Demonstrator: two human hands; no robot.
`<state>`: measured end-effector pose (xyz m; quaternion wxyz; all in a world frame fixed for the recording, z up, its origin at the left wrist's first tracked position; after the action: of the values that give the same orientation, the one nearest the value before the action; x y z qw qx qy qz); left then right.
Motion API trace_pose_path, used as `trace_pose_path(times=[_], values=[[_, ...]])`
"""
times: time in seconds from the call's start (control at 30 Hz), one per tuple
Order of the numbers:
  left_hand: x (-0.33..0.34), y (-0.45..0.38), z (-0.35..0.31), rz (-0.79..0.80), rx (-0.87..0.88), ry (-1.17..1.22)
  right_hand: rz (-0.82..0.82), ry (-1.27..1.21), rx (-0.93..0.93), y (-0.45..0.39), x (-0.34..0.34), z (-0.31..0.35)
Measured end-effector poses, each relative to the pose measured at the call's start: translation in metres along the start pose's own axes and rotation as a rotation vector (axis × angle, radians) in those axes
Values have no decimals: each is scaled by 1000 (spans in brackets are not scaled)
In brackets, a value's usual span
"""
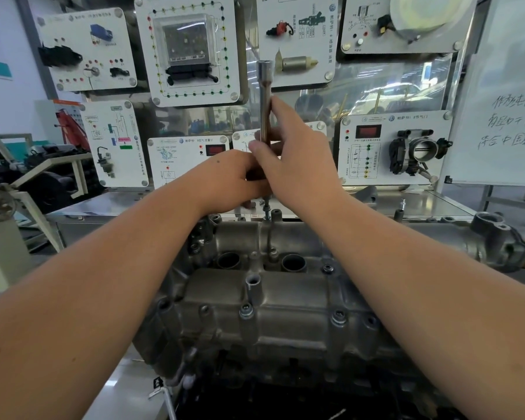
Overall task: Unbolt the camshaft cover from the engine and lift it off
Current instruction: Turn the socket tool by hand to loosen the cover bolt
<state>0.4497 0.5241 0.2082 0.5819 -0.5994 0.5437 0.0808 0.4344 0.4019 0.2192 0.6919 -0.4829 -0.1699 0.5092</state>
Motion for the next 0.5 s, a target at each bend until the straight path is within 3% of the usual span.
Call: trace_pose_path(times=[0.27,0.5], values=[[-1,2,-1,-3,-4,26,48,-29,29,1,3,1],[0,0,0,-19,10,53,-17,-28,11,0,-1,1]])
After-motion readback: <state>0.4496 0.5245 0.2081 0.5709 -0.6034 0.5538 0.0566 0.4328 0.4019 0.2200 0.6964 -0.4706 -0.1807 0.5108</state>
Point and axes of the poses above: each hand's wrist, its own y-axis away from the middle knuckle, its own x-axis out of the palm, z = x × y, the point moved 5 cm from there along -y, towards the middle knuckle, and after that the axes turned 11 degrees about -z, right-handed, at the moved point
